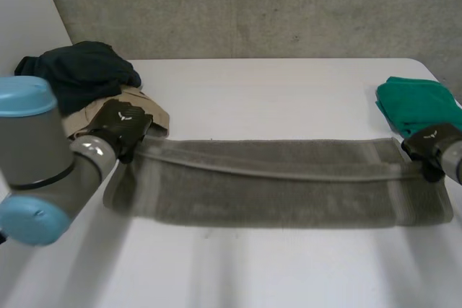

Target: Fold the laundry.

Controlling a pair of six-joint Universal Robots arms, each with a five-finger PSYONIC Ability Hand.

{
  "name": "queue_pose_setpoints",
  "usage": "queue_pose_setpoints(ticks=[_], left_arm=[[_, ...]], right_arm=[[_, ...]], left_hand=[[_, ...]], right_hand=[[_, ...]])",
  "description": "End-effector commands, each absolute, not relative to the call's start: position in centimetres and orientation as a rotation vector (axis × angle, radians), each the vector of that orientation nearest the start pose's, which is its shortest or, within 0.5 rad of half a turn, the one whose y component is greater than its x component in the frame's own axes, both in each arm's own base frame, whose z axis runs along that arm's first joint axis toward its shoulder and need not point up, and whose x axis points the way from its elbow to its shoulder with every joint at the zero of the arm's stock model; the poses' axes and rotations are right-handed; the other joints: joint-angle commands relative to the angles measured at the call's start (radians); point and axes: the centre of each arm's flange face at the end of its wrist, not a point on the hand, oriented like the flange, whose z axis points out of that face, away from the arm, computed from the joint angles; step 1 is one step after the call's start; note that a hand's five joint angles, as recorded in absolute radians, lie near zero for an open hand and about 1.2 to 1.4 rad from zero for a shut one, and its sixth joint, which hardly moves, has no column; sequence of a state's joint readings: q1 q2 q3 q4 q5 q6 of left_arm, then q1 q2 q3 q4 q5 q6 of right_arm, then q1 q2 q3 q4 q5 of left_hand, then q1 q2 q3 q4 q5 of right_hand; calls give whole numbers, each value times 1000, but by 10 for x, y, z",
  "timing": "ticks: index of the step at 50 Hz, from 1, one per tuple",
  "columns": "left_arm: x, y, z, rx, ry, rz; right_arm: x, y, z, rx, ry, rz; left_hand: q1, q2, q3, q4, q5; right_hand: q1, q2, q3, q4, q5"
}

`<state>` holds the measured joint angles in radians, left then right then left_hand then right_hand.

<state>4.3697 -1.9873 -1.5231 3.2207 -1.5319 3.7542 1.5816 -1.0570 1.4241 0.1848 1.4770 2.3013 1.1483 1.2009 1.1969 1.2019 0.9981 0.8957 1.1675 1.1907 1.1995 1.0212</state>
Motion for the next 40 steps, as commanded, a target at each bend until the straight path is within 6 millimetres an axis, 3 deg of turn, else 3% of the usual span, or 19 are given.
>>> queue_pose_setpoints(ticks=[1,6,7,8,9,11,14,15,20,28,31,35,40], left_arm=[[-265,-330,165,1076,2100,-1761],[-272,-341,161,1062,2072,-1803],[-275,-342,161,1063,2064,-1819],[-280,-341,162,1063,2039,-1859],[-285,-340,164,1069,2015,-1886],[-295,-338,169,1064,1963,-1954],[-298,-339,177,1006,1905,-2016],[-299,-338,179,992,1893,-2027],[-292,-332,197,922,1859,-2041],[-278,-303,208,926,1891,-2026],[-271,-288,207,942,1910,-2010],[-264,-275,202,962,1938,-1996],[-261,-267,197,945,2010,-2008]], right_arm=[[152,-390,154,-1343,2735,-1758],[166,-407,153,-1356,2650,-1906],[168,-408,153,-1360,2639,-1924],[170,-409,153,-1358,2631,-1941],[173,-411,154,-1354,2618,-1975],[176,-412,157,-1335,2607,-2025],[177,-416,169,-1235,2590,-2136],[177,-416,174,-1204,2584,-2160],[173,-404,202,-1089,2549,-2220],[169,-362,205,-1145,2561,-2051],[160,-348,199,-1155,2583,-1938],[141,-324,173,-1135,2618,-1719],[129,-316,152,-1094,2633,-1669]], left_hand=[[248,195,199,194,224],[248,195,199,194,224],[248,195,199,194,224],[170,117,121,116,146],[-84,-136,-132,-137,-108],[-512,-565,-561,-566,-537],[-974,-1026,-1022,-1027,-998],[-974,-1026,-1022,-1027,-998],[-974,-1026,-1022,-1027,-998],[-974,-1026,-1022,-1027,-998],[-973,-1026,-1022,-1027,-997],[-973,-1026,-1022,-1027,-997],[-970,-1023,-1019,-1024,-994]], right_hand=[[501,229,206,197,200],[501,229,206,197,200],[426,154,131,122,126],[146,-125,-149,-158,-154],[-284,-556,-579,-588,-584],[-329,-601,-624,-633,-629],[-642,-914,-937,-946,-943],[-704,-976,-999,-1008,-1004],[-714,-986,-1009,-1018,-1014],[-441,-713,-736,-745,-741],[-426,-698,-721,-730,-726],[-388,-660,-683,-692,-688],[-382,-654,-677,-686,-682]])
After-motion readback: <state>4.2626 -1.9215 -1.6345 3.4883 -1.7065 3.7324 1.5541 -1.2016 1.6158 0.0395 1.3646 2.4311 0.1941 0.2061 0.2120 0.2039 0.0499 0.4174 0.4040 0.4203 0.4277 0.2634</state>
